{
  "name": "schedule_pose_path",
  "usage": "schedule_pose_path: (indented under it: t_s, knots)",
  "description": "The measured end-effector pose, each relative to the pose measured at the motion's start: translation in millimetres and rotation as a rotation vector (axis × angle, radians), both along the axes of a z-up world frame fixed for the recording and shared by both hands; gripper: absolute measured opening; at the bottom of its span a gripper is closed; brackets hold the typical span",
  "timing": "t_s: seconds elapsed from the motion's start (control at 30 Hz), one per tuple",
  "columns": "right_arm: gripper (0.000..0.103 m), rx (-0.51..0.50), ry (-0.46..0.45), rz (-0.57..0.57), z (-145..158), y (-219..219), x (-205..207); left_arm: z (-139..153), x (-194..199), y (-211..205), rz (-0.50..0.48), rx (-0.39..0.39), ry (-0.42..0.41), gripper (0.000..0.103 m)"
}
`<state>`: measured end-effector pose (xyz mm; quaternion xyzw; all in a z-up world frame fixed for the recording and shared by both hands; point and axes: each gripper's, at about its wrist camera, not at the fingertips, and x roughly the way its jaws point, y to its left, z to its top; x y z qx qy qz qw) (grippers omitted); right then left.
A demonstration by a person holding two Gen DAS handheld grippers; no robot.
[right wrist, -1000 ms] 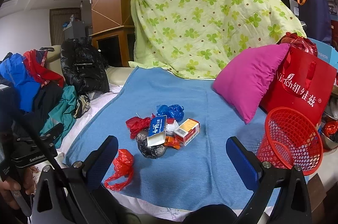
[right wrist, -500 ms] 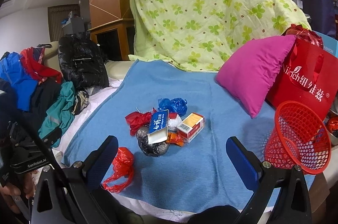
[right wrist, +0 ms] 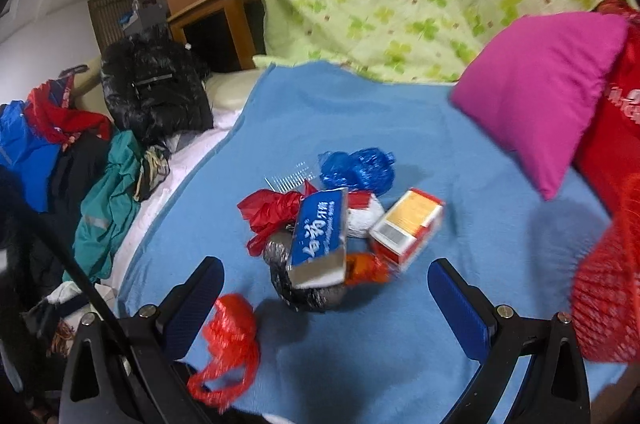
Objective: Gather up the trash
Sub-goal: 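Grasp the blue toothpaste box with the right tool while the left tool grasps the red plastic bag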
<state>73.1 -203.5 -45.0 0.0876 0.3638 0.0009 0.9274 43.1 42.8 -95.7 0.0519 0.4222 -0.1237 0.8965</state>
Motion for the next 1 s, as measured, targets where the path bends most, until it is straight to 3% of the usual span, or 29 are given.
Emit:
schedule_pose_path:
  t_s: [0.33,0.37,0.43,0.47,0.83,1.0]
  knots:
    - [0.092,-0.038,0.180,-0.004,-44.7,9.8,79.8,-14.6,18.1,17.8,0.056,0.025,0.041,0.103]
    - [0.088,-0.041,0.194,0.001,-48.3,10.9,82.4,-14.6,19.8,18.4,0.055,0.026,0.042,0.103]
    - [0.059,-0.040,0.231,0.010,-55.7,11.3,86.0,-13.5,22.5,17.3,0.048,0.031,0.042,0.103]
    - [0.052,-0.028,0.244,0.014,-59.3,9.9,86.1,-13.1,24.3,16.1,0.043,0.032,0.042,0.103]
    - [0.051,0.133,0.068,0.032,-29.9,-36.4,20.8,-13.2,43.4,-22.6,-0.099,-0.103,0.137,0.103]
    - [0.051,0.186,-0.007,0.015,-15.0,-58.8,-14.6,-28.6,46.2,-64.4,-0.185,-0.100,0.190,0.102]
